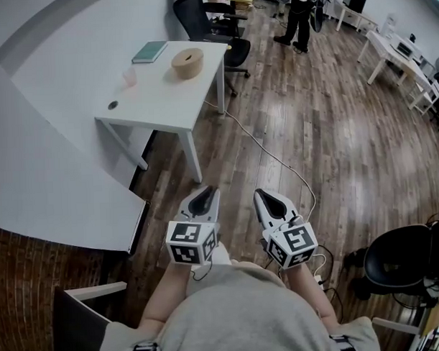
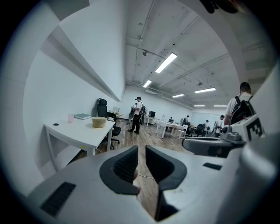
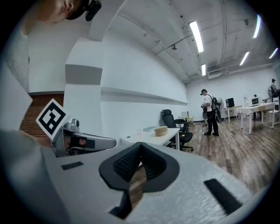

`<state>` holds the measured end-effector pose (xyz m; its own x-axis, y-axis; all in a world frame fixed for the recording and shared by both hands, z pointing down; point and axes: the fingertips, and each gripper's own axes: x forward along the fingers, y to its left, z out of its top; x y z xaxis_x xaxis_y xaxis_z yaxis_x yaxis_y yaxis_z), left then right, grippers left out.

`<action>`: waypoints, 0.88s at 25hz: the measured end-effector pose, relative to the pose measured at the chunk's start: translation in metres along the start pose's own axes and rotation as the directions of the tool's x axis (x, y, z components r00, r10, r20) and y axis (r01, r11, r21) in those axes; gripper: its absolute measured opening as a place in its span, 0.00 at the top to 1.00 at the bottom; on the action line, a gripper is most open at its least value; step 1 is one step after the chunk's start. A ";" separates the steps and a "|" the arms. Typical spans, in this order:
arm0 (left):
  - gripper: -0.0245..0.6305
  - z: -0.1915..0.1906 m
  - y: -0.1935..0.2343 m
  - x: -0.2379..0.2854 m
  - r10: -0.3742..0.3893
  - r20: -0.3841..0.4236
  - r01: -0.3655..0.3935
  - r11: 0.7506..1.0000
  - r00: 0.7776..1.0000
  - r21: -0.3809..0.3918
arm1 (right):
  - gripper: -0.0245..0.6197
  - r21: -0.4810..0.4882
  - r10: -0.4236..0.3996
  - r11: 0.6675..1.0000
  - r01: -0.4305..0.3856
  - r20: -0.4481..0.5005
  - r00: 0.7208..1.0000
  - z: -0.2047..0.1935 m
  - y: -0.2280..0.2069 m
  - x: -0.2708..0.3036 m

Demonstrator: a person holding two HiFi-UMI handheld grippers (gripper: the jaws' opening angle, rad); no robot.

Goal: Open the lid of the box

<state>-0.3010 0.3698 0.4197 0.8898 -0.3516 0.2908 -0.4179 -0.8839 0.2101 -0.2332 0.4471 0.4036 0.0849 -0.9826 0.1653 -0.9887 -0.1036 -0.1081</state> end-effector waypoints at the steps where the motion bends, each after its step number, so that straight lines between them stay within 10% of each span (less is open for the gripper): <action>1: 0.88 -0.001 -0.001 0.000 -0.001 -0.002 0.001 1.000 1.000 -0.001 | 0.96 -0.003 0.000 1.000 0.000 -0.009 1.000 -0.003 -0.001 0.000; 22: 0.71 0.016 0.030 0.072 0.015 -0.014 -0.015 0.999 1.000 -0.036 | 0.74 0.031 -0.003 1.000 0.005 -0.068 0.998 -0.005 -0.066 0.057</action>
<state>-0.2464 0.3129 0.4322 0.8809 -0.3605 0.3066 -0.4378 -0.8667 0.2389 -0.1634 0.3983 0.4254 0.0789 -0.9696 0.2317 -0.9841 -0.1129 -0.1375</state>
